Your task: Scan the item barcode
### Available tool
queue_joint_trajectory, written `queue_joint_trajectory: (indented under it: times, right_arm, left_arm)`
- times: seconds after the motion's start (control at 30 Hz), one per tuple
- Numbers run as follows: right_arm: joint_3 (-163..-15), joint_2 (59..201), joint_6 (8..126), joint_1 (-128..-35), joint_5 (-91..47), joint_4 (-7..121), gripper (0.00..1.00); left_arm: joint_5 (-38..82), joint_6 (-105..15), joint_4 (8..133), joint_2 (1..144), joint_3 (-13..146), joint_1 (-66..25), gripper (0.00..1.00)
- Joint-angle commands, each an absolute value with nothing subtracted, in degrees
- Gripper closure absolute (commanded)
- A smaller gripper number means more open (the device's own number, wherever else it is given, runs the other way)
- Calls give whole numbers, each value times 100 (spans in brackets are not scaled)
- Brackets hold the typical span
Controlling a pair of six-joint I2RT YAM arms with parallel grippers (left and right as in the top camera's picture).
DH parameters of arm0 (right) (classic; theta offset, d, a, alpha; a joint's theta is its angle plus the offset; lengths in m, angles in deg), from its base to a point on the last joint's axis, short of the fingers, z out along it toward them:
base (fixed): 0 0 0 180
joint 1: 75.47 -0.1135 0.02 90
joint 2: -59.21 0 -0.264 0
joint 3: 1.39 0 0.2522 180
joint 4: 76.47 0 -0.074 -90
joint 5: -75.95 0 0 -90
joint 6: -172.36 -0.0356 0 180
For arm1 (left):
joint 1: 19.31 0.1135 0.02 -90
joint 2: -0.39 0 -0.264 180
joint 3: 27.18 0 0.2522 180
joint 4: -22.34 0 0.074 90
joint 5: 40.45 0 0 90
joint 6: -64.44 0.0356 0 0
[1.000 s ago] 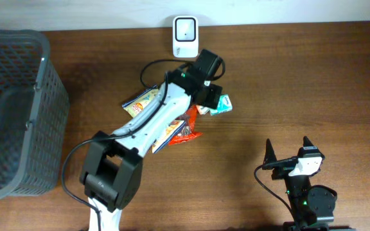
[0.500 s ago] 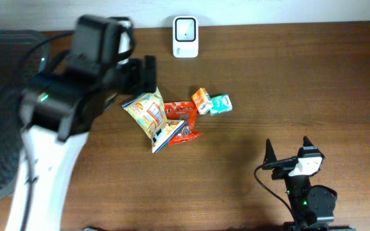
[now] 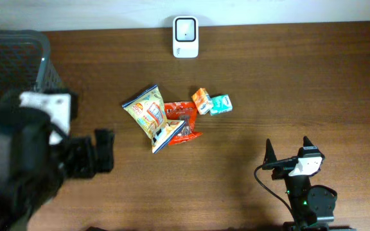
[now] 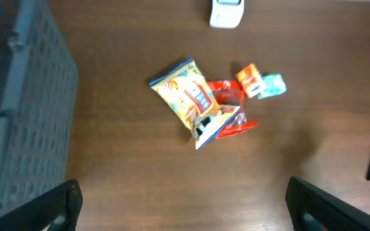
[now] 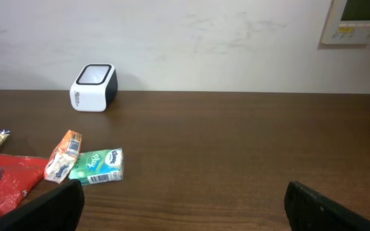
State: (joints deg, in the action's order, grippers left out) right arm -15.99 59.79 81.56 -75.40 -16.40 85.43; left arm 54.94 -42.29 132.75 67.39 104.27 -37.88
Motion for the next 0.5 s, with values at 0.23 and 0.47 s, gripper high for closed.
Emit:
queue_joint_trajectory:
  times: [0.23,0.47]
  right_arm:
    - [-1547,5942,8195,-7507,-1570,8530,1]
    - [-1547,5942,8195,-7507,-1570,8530,2]
  left_arm:
    - [5479,-4570,13281,4908,9975,-3762,1]
    - [5477,-4566,13281,4560,9977,-3762,1]
